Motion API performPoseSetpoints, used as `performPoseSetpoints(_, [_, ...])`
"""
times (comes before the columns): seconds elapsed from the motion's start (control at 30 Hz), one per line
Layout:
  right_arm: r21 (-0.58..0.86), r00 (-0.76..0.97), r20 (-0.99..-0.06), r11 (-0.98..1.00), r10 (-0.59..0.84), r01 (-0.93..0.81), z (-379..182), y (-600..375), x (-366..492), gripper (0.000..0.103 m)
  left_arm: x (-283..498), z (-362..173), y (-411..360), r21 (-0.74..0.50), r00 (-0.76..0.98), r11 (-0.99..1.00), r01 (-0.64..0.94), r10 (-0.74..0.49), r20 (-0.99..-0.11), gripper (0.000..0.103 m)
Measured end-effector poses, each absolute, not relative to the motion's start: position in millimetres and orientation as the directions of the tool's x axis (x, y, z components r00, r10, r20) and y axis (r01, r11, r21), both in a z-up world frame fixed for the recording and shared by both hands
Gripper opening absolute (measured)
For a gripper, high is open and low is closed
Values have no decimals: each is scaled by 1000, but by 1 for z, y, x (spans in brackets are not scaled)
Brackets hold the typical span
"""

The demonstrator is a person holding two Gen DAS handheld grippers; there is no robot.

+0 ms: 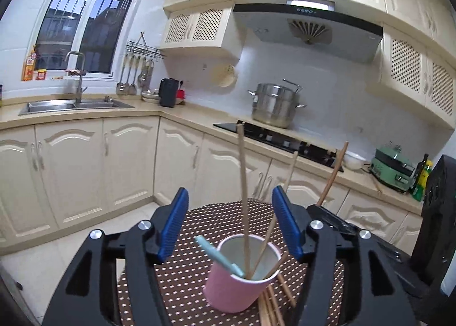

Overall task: Organize utensils
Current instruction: 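Open the left tool releasing its chopstick while the right tool releases its chopstick, then move both tools back to the pile and close the left tool on a chopstick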

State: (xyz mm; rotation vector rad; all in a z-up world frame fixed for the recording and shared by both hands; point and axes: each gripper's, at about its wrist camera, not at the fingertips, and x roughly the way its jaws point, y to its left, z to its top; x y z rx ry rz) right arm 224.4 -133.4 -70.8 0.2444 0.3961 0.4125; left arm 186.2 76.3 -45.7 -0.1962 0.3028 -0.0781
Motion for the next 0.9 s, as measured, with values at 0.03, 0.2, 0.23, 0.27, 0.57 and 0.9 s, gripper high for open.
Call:
performPoseSetpoints(0.03, [306,841,-325,890,431,-338,-71,-133,223,7,185,-45,76,-198,951,979,43,-101,-291,62])
performPoseSetpoints(0.2, [300,842,-339,897,419,-326,-68,-131,215,11,175,-39,80,-168,946,986,20,-73,-316,65])
performPoseSetpoints(0.23, [298,842,-342,898,416,-323,-68,-131,213,19,172,-38,81,-162,944,987,14,-66,-322,67])
performPoseSetpoints(0.27, [298,842,-343,898,416,-322,-68,-132,211,26,169,-37,80,-158,944,987,10,-62,-324,68])
performPoseSetpoints(0.57, [302,855,-327,901,404,-310,-60,-143,189,55,142,-27,75,-136,945,991,20,-63,-320,70])
performPoseSetpoints(0.9, [308,878,-308,912,365,-271,-53,-170,164,70,116,-22,53,-78,946,997,28,-52,-321,73])
